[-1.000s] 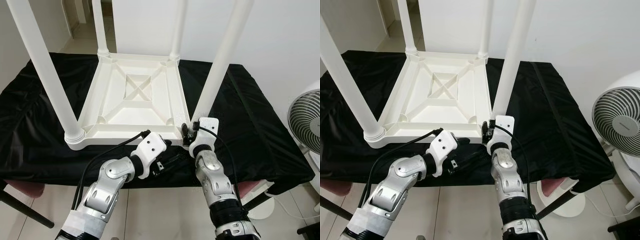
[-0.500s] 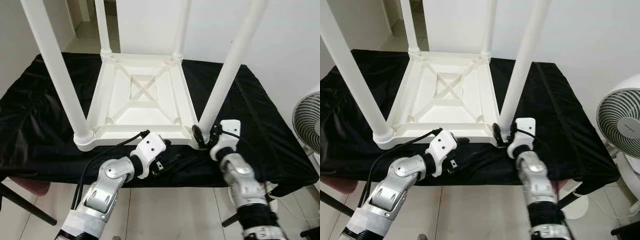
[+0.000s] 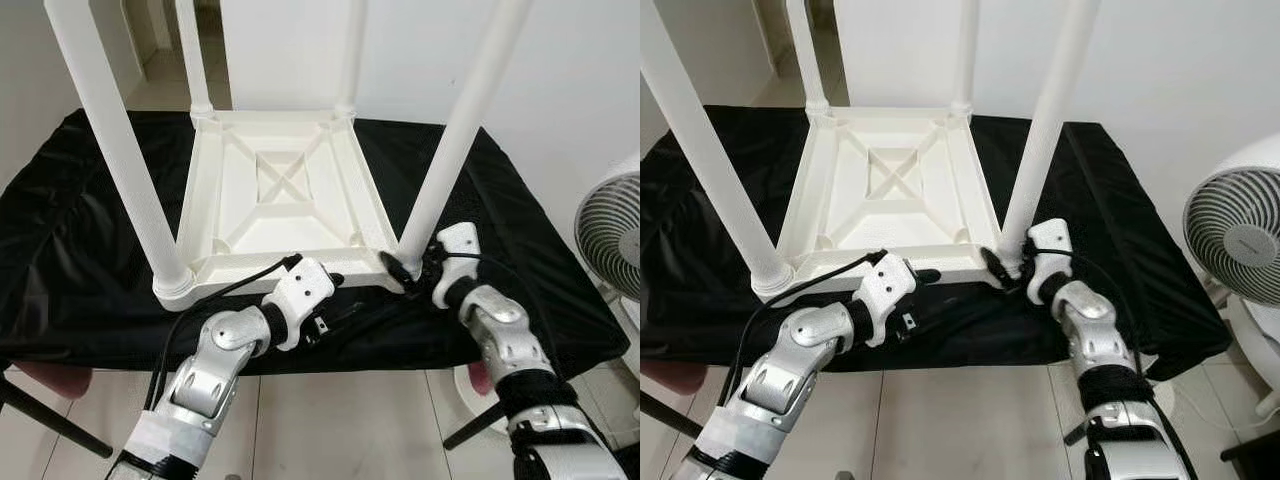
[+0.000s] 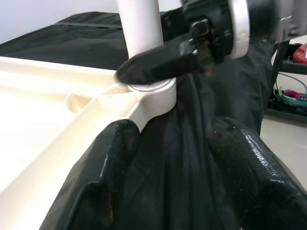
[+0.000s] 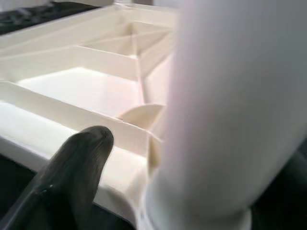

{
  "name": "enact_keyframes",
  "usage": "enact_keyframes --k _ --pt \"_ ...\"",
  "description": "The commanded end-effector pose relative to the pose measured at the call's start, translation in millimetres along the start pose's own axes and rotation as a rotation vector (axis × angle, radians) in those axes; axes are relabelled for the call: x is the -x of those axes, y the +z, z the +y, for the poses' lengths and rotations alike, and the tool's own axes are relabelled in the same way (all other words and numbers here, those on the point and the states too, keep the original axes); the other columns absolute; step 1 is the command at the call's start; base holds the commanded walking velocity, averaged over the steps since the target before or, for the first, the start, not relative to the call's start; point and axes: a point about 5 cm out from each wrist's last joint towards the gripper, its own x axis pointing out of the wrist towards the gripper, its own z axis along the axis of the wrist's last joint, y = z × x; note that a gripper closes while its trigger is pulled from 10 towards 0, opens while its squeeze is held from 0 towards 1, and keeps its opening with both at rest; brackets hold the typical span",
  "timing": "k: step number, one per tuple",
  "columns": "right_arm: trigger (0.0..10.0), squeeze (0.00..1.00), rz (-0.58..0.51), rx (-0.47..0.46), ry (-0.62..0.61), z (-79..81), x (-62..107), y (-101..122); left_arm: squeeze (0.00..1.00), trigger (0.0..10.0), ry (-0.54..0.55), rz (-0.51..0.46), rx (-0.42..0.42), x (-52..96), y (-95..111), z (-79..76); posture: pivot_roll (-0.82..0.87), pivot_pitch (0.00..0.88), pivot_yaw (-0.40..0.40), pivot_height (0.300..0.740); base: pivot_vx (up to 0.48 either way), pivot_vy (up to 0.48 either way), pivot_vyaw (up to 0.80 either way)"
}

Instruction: Building children table

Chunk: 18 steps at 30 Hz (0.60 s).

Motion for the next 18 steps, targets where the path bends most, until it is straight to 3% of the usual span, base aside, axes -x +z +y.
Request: enact_keyframes --k 1,10,11,18 --pt "10.0 0.00 0.018 0.023 0.045 4.4 -6.3 -2 0.00 10.0 0.027 0.007 0.008 0.9 -1 2.8 0.11 0.000 -0.012 0.740 0.000 0.000 0.00" --pt "10.0 0.00 0.027 0.014 0.070 3.9 -15.7 -3 0.00 10.0 0.040 0.009 0.012 4.3 -1 2.7 0.13 0.000 -0.012 0.740 0.000 0.000 0.00" --pt "0.0 0.00 0.027 -0.001 0.070 3.3 -16.1 -4 0.00 10.0 0.040 0.010 0.013 5.0 -1 1.8 0.13 0.000 -0.011 0.740 0.000 0.000 0.00" --pt "0.0 0.00 0.047 -0.068 0.070 8.5 -11.2 -16 0.00 10.0 0.033 0.017 0.020 7.3 -3 -2.3 0.12 0.010 -0.006 0.740 0.000 0.000 0.00"
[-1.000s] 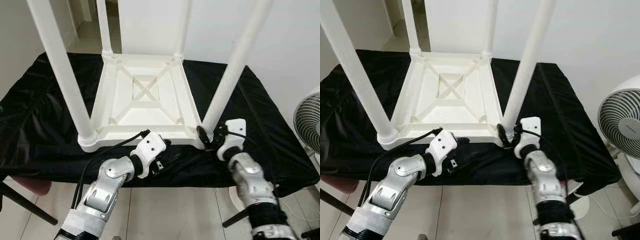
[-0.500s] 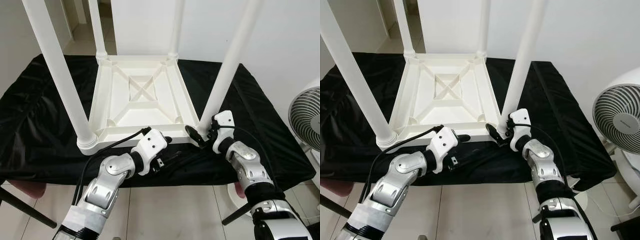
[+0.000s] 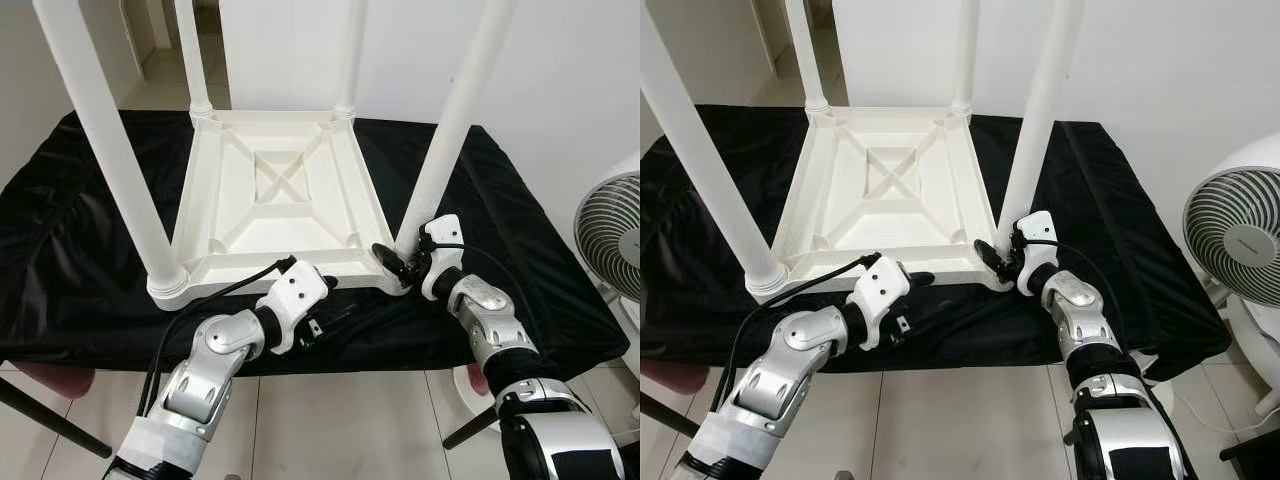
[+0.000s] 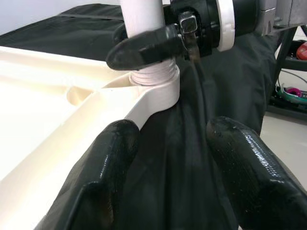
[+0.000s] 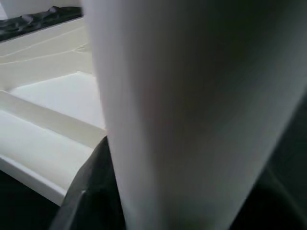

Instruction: Building children table

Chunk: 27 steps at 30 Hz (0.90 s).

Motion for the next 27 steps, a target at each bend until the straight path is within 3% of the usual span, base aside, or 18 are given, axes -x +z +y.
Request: enact_keyframes --k 1,10,11,12,17,21,27 --pt "0.0 0.00 0.051 -0.048 0.032 9.2 3.3 -16 0.00 10.0 0.018 -0.005 0.011 -0.2 1 -2.3 0.11 0.012 -0.005 0.740 0.000 0.000 0.00" --pt "0.0 0.00 0.061 -0.056 -0.018 7.0 8.3 -22 0.00 10.0 0.008 -0.008 0.016 -3.1 2 -4.3 0.10 0.014 -0.004 0.740 0.000 0.000 0.00" --pt "0.0 0.00 0.079 -0.061 -0.152 5.7 8.4 -25 0.00 10.0 0.007 -0.008 0.018 -4.1 1 -3.7 0.09 0.010 -0.007 0.740 0.000 0.000 0.00" --pt "0.0 0.00 0.078 -0.066 -0.191 6.4 8.8 -25 0.00 10.0 0.007 -0.008 0.019 -4.4 1 -3.8 0.09 0.008 -0.007 0.740 0.000 0.000 0.00" --pt "0.0 0.00 0.077 -0.130 -0.342 11.4 9.2 -28 0.00 10.0 0.008 -0.010 0.020 -5.7 1 -3.4 0.09 0.006 -0.012 0.740 0.000 0.000 0.00" --pt "0.0 0.00 0.060 -0.128 -0.435 12.8 10.7 -27 0.00 10.0 0.008 -0.011 0.020 -6.6 1 -3.5 0.09 0.005 -0.014 0.740 0.000 0.000 0.00" --pt "0.0 0.00 -0.001 -0.190 -0.620 27.5 11.8 -24 0.00 10.0 0.010 -0.018 0.019 -10.0 2 -2.6 0.08 0.000 -0.026 0.740 0.000 0.000 0.00"
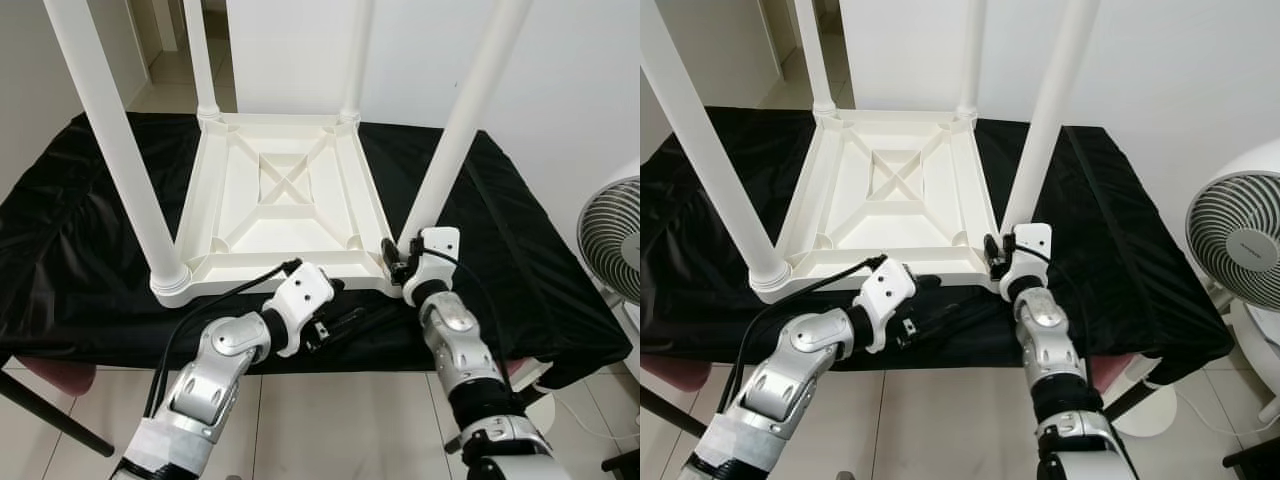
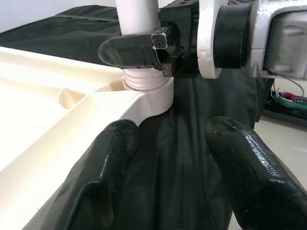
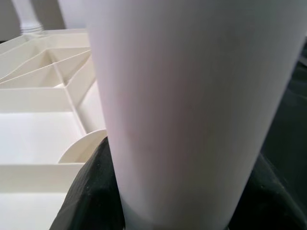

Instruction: Building children table

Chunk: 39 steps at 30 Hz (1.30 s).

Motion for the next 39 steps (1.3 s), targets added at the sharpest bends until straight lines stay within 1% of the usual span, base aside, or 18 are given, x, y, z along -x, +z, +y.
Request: enact_keyframes --k 1,3,6,8,9,11,13,14,16,19,23,24,25,28,30,34,35,39 --pt "0.0 0.00 0.078 -0.035 -0.086 -8.3 8.4 -18 0.00 10.0 0.029 -0.008 -0.007 -2.9 2 1.7 0.08 0.000 -0.026 0.740 0.000 0.000 0.00" --pt "0.0 0.00 0.084 -0.069 -0.160 3.4 9.2 -19 0.00 10.0 0.033 -0.012 -0.007 -3.8 2 2.3 0.08 0.000 -0.034 0.740 0.000 0.000 0.00" --pt "0.0 0.00 0.088 -0.076 -0.178 7.8 9.3 -19 0.00 10.0 0.034 -0.014 -0.007 -4.0 2 2.1 0.08 0.000 -0.035 0.740 0.000 0.000 0.00" --pt "0.0 0.00 0.101 -0.087 -0.165 15.6 8.5 -19 0.00 10.0 0.035 -0.015 -0.006 -4.3 2 1.7 0.08 0.000 -0.038 0.740 0.000 0.000 0.00" --pt "0.0 0.00 0.117 -0.066 -0.069 36.7 7.3 -17 0.00 10.0 0.038 -0.016 -0.006 -4.7 2 1.4 0.08 0.000 -0.043 0.740 0.000 0.000 0.00" --pt "0.0 0.00 0.117 -0.066 -0.069 36.7 7.3 -17 0.00 10.0 0.038 -0.016 -0.006 -4.7 2 1.4 0.08 0.000 -0.043 0.740 0.000 0.000 0.00" --pt "0.0 0.00 0.118 -0.061 -0.016 45.4 7.4 -16 0.00 10.0 0.039 -0.017 -0.005 -4.7 2 1.4 0.08 0.000 -0.043 0.740 0.000 0.000 0.00" --pt "10.0 0.00 0.110 -0.052 0.051 53.5 9.4 -15 0.00 10.0 0.046 -0.018 -0.004 -4.4 2 2.1 0.09 0.000 -0.053 0.740 0.000 0.000 0.00" --pt "10.0 0.00 0.093 -0.056 0.129 59.6 13.7 -13 0.00 10.0 0.056 -0.020 -0.003 -3.9 2 2.9 0.10 0.000 -0.058 0.740 0.000 0.000 0.00" --pt "10.0 0.00 0.061 -0.070 0.191 55.8 17.4 -10 0.00 10.0 0.060 -0.019 -0.001 -3.0 2 2.8 0.10 0.000 -0.061 0.740 0.000 0.000 0.00" --pt "10.0 0.00 0.054 -0.071 0.200 53.9 18.3 -9 0.00 10.0 0.060 -0.019 -0.001 -2.8 1 2.7 0.10 0.000 -0.061 0.740 0.000 0.000 0.00" --pt "10.0 1.00 0.039 -0.060 0.219 41.9 18.8 -8 0.00 10.0 0.060 -0.019 -0.001 -2.5 1 2.1 0.10 0.000 -0.059 0.740 0.000 0.000 0.00" --pt "10.0 1.00 0.024 -0.024 0.254 25.9 19.4 -6 0.00 10.0 0.057 -0.019 -0.002 -2.6 1 1.5 0.10 0.000 -0.054 0.740 0.000 0.000 0.00" --pt "10.0 1.00 0.015 0.003 0.280 15.0 20.2 -4 0.00 10.0 0.056 -0.019 -0.002 -2.7 1 1.0 0.10 0.000 -0.054 0.740 0.000 0.000 0.00" --pt "10.0 1.00 0.027 0.051 0.366 -4.1 21.2 -3 0.00 10.0 0.050 -0.018 -0.003 -2.9 1 0.9 0.09 0.000 -0.048 0.740 0.000 0.000 0.00" --pt "10.0 1.00 0.075 0.108 0.477 -20.9 22.6 -4 0.00 10.0 0.044 -0.016 -0.005 -3.0 1 0.6 0.09 0.000 -0.046 0.740 0.000 0.000 0.00" --pt "10.0 0.00 0.110 0.104 0.524 -25.9 23.6 -6 0.00 10.0 0.042 -0.016 -0.005 -3.2 0 0.6 0.09 0.000 -0.045 0.740 0.000 0.000 0.00" --pt "10.0 0.00 0.163 0.134 0.639 -34.5 22.2 -7 0.00 10.0 0.039 -0.018 -0.009 -4.2 2 1.2 0.09 0.000 -0.040 0.740 0.000 0.000 0.00"
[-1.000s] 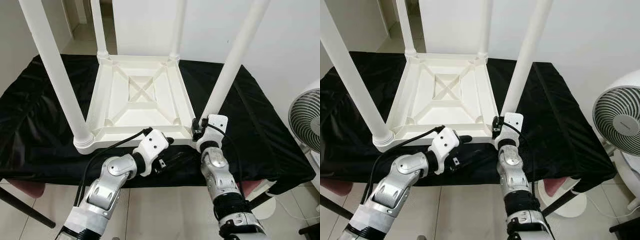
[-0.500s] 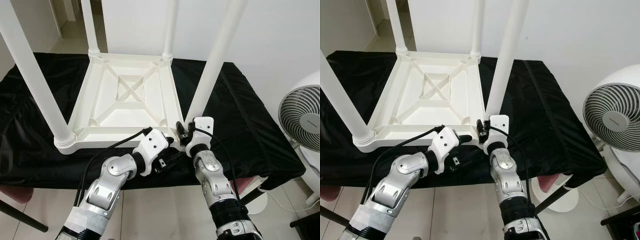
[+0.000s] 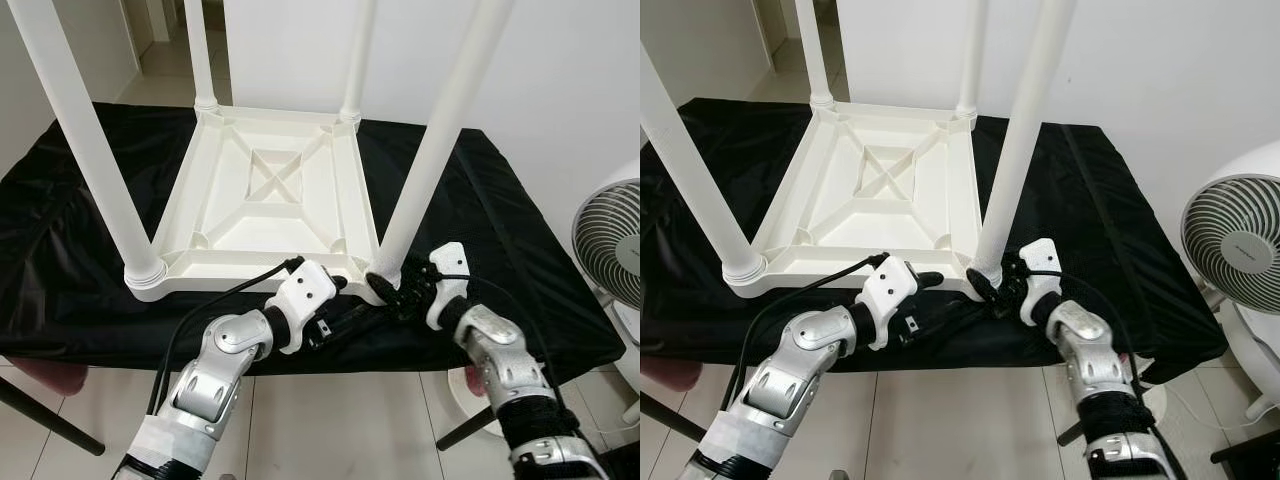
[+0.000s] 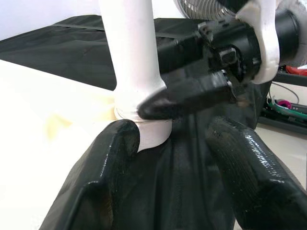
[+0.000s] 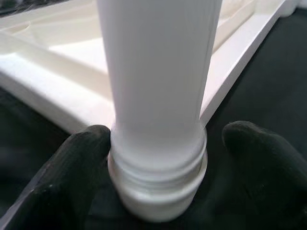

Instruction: Building children table

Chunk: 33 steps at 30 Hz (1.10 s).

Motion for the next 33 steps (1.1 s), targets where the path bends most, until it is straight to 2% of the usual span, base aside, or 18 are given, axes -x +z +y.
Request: enact_keyframes --k 1,8,11,15,16,17,18,19,20,22,23,28,33 --pt "10.0 0.00 0.027 0.023 0.038 -6.2 1.1 0 0.00 10.0 0.037 0.003 0.000 -3.1 -1 1.2 0.09 0.000 -0.039 0.740 0.000 0.000 0.00" --pt "10.0 0.00 0.020 0.069 0.050 -12.1 -8.5 9 0.00 10.0 0.034 -0.002 -0.001 -3.1 1 1.7 0.09 0.000 -0.032 0.740 0.000 0.000 0.00" --pt "10.0 0.00 0.035 0.097 0.083 -8.6 -28.3 15 0.00 10.0 0.033 0.003 -0.002 -2.4 -1 2.8 0.09 0.000 -0.035 0.740 0.000 0.000 0.00" --pt "10.0 0.00 0.039 0.087 0.115 -3.8 -33.8 13 0.00 10.0 0.040 -0.001 -0.003 -3.2 0 3.8 0.10 0.000 -0.038 0.740 0.000 0.000 0.00" --pt "8.6 0.00 0.044 0.088 0.132 -0.4 -36.3 12 0.00 10.0 0.043 -0.004 -0.003 -3.5 1 4.2 0.11 0.000 -0.038 0.740 0.000 0.000 0.00" --pt "8.6 0.00 0.044 0.088 0.132 -0.4 -36.3 12 0.00 10.0 0.043 -0.004 -0.003 -3.5 1 4.2 0.11 0.000 -0.038 0.740 0.000 0.000 0.00" --pt "6.3 0.00 0.048 0.097 0.148 2.2 -38.4 10 0.00 10.0 0.047 -0.005 -0.003 -3.3 2 4.6 0.11 0.000 -0.039 0.740 0.000 0.000 0.00" --pt "6.3 0.00 0.048 0.097 0.148 2.2 -38.4 10 0.00 10.0 0.047 -0.005 -0.003 -3.3 2 4.6 0.11 0.000 -0.039 0.740 0.000 0.000 0.00" --pt "2.9 0.00 0.048 0.104 0.161 4.2 -39.7 10 0.00 10.0 0.049 -0.005 -0.003 -2.5 1 4.9 0.11 0.000 -0.039 0.740 0.000 0.000 0.00" --pt "2.9 0.00 0.048 0.104 0.161 4.2 -39.7 10 0.00 10.0 0.049 -0.005 -0.003 -2.5 1 4.9 0.11 0.000 -0.039 0.740 0.000 0.000 0.00" --pt "0.0 0.00 0.045 0.107 0.174 5.5 -39.9 9 0.00 10.0 0.051 -0.002 -0.004 -1.6 1 5.1 0.11 0.000 -0.038 0.740 0.000 0.000 0.00" --pt "0.0 0.00 0.044 0.113 0.186 3.7 -36.0 7 0.00 10.0 0.050 -0.002 -0.005 -1.4 1 4.9 0.10 0.000 -0.037 0.740 0.000 0.000 0.00" --pt "0.0 0.00 0.049 0.111 0.105 -7.0 -27.6 3 0.00 10.0 0.049 -0.001 -0.004 -1.4 0 4.4 0.10 0.000 -0.037 0.740 0.000 0.000 0.00"
